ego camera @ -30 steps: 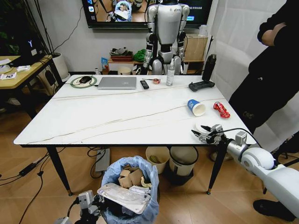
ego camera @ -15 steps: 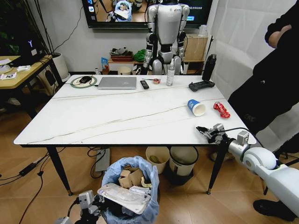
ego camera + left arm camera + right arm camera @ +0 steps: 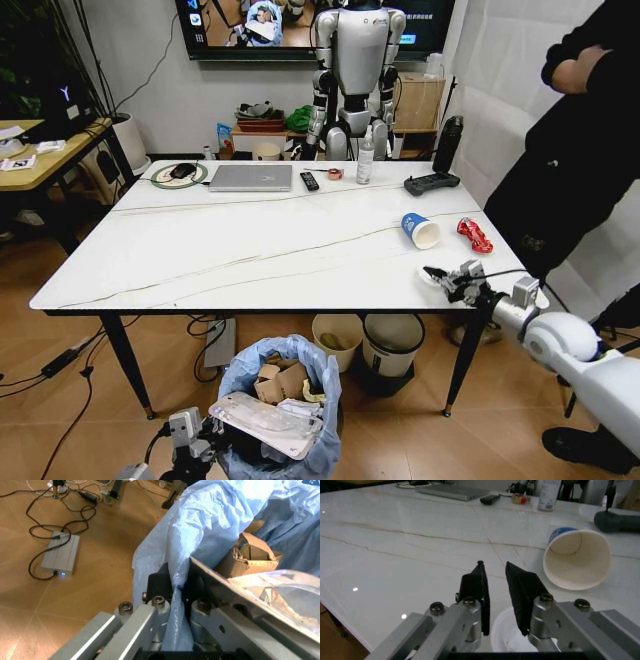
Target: Pick up the trash bin and place the trash from the table into it.
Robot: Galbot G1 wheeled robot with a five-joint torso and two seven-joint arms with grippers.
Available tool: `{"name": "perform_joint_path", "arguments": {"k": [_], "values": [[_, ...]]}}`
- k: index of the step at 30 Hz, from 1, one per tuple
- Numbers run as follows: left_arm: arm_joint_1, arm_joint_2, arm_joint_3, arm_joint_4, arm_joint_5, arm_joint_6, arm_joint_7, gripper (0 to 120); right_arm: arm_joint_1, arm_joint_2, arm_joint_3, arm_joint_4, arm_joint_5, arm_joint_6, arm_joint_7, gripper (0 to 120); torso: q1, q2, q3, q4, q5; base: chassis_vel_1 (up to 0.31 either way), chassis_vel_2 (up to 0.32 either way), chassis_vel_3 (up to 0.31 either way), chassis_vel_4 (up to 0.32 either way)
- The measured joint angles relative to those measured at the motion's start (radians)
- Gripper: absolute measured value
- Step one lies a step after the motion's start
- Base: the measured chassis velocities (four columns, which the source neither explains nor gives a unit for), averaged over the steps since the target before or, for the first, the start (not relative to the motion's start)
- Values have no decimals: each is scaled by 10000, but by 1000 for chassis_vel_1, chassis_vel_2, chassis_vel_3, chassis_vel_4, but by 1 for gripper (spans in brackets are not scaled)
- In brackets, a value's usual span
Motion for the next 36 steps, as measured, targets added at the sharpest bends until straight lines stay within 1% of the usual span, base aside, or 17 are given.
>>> {"name": "perform_joint_path", "arguments": {"k": [2, 3, 4, 7, 8, 10, 12, 16, 18, 21, 22, 24, 26, 28, 30, 33, 36], "values": [[-2, 1, 0, 0, -2, 0, 0, 0, 3, -13, 4, 13, 14, -4, 8, 12, 0, 0, 0, 0, -1, 0, 0, 0, 0], [-33, 19, -16, 5, -24, 2, -2, 0, 42, -250, 60, 387, 301, -96, 168, 27, 0, 1, -1, 0, -12, 0, 0, 0, 0], [-33, 19, -16, 5, -24, 2, -2, 0, 42, -250, 60, 387, 301, -96, 168, 27, 0, 1, -1, 0, -12, 0, 0, 0, 0], [-51, 21, -16, 22, -40, 2, -4, 0, 49, -384, 92, 667, 445, -145, 309, 33, 0, 1, -1, -1, -12, 0, 0, 0, 0], [-61, 20, -15, 35, -49, 4, -6, 0, 49, -441, 112, 833, 497, -166, 417, 47, 0, 0, -1, 0, -9, 0, 0, 0, 0], [-75, 14, -6, 53, -55, 6, -8, 0, 47, -498, 140, 1050, 525, -173, 641, 52, 0, 0, -1, 0, -6, 0, 0, 0, 0], [-79, 13, -3, 58, -57, 7, -9, 0, 44, -508, 146, 1107, 525, -169, 706, 53, 0, 0, -1, -1, -4, 0, 0, 0, 0], [-114, 6, 23, 86, -71, 16, -11, 0, 34, -524, 169, 1356, 476, -107, 1152, 77, 0, 0, -1, 0, -3, 0, 0, 0, 0], [-135, 7, 24, 92, -80, 19, -14, 0, 33, -517, 175, 1383, 435, -81, 1281, 80, 0, 0, -1, 0, -2, 0, 0, 0, 0], [-145, 35, 29, 93, -107, 26, -18, 0, -79, -563, 282, 1445, 401, -351, 1366, 96, 0, 0, -1, 1, -4, 0, 0, 0, 0], [-145, 35, 29, 93, -107, 26, -18, 0, -79, -563, 282, 1445, 401, -351, 1366, 96, 0, 0, -1, 1, -4, 0, 0, 0, 0], [-148, 52, 25, 100, -110, 26, -19, 0, -205, -651, 456, 1560, 425, -1145, 1109, 100, 0, 0, -1, -2, -4, 0, 0, 0, 0], [-136, 45, 28, 100, -108, 27, -19, 0, -219, -670, 473, 1646, 424, -1645, 941, 100, 0, 0, -1, 0, -4, 0, 0, 0, 0], [-131, 42, 29, 101, -105, 26, -19, 0, -214, -671, 466, 1660, 415, -1798, 911, 100, 0, 0, -1, -1, -4, 0, 0, 0, 0], [-84, 24, 23, 99, -66, 22, -16, 0, -136, -638, 261, 1565, 112, -2396, 788, 100, 0, 0, -1, -1, -4, 0, 0, 0, 0], [-58, -4, 14, 71, -40, 11, -7, 0, 83, -483, 4, 1178, -161, -2487, 710, 99, 0, 0, -1, -1, -3, 0, 0, 0, 0], [-23, -44, 12, 55, 2, -2, -2, 0, 383, -314, -291, 690, -311, -2439, 639, 88, 0, 0, 0, 0, -3, 0, 0, 0, 0]]}}
